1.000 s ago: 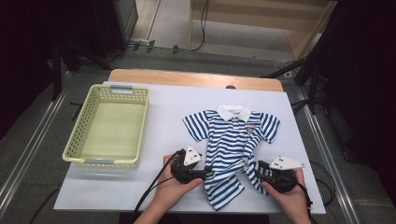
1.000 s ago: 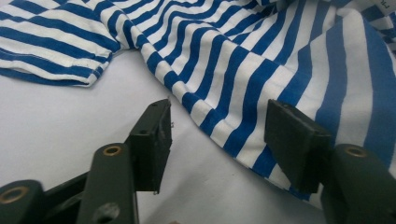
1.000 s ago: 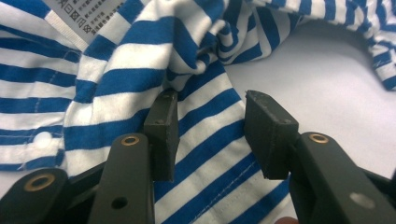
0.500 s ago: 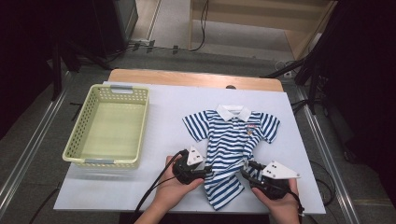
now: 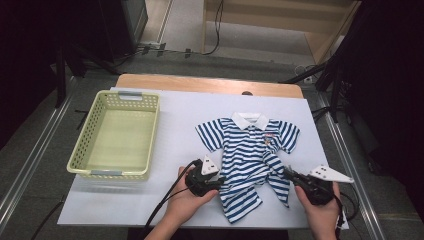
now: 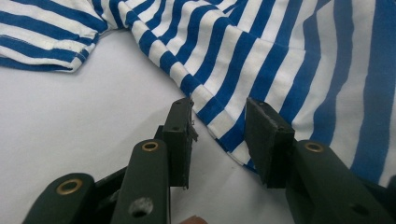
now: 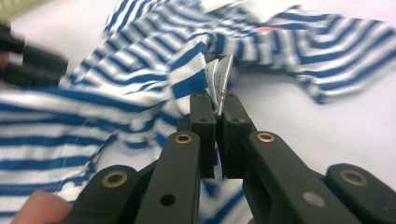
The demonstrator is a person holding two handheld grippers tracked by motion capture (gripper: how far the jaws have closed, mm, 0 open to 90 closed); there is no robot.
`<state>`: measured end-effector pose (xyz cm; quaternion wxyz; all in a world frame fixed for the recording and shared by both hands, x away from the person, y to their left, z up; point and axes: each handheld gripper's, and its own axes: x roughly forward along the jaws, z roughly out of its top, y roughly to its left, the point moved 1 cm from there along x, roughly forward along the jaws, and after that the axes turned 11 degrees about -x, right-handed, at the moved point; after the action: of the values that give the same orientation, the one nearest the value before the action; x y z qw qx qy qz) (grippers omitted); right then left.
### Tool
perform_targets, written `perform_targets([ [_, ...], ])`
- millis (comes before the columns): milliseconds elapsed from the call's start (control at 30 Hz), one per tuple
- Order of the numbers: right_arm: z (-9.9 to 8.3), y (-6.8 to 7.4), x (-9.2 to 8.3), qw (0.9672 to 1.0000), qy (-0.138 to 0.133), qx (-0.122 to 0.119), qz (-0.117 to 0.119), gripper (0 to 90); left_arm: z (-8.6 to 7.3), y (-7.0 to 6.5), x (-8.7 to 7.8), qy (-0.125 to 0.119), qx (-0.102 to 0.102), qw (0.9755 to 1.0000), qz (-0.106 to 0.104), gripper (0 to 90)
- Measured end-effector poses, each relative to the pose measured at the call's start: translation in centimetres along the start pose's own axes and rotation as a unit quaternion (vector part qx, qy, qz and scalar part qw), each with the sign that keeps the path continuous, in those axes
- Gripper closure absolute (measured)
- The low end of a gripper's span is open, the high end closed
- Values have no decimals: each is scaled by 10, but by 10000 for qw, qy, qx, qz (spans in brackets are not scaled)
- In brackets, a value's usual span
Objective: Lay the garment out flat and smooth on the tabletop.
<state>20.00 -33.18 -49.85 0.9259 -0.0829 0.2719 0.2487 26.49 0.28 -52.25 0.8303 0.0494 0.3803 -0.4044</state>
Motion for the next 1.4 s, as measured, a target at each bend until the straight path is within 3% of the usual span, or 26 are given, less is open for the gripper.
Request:
perform_targets([
  [267,-15,-36,-6,9982,0,595,-118,840,0,0,0,3,-16,10000,-2,644],
  [567,-29,-62,-5,9950,218,876,-423,830,0,1,-1,-43,-30,10000,-1,623],
  [700,-30,-64,-7,9950,234,838,-480,762,-1,5,-10,-416,-206,9984,-326,519],
  [800,-25,-59,-13,9959,95,716,-544,650,-2,4,-17,-524,-206,9974,-454,448],
  [900,-19,-48,-21,9978,-19,417,-512,579,-2,-4,-26,-630,-87,9961,-604,370],
  [1000,-17,-37,-25,9987,-2,209,-456,529,-1,-14,-40,-823,0,9928,-871,336],
  [1100,-21,-27,-27,9992,129,201,-308,469,-2,-25,-47,-860,128,9912,-999,329],
  [1200,-27,-14,-25,9993,292,152,-179,445,-8,-37,-41,-671,326,9926,-961,333],
  [1300,-30,4,-19,9988,472,54,109,442,-15,-45,-31,-516,587,9942,-738,416],
  [1400,-29,22,-9,9970,697,-345,16,456,-16,-47,-24,-364,615,9962,-490,514],
])
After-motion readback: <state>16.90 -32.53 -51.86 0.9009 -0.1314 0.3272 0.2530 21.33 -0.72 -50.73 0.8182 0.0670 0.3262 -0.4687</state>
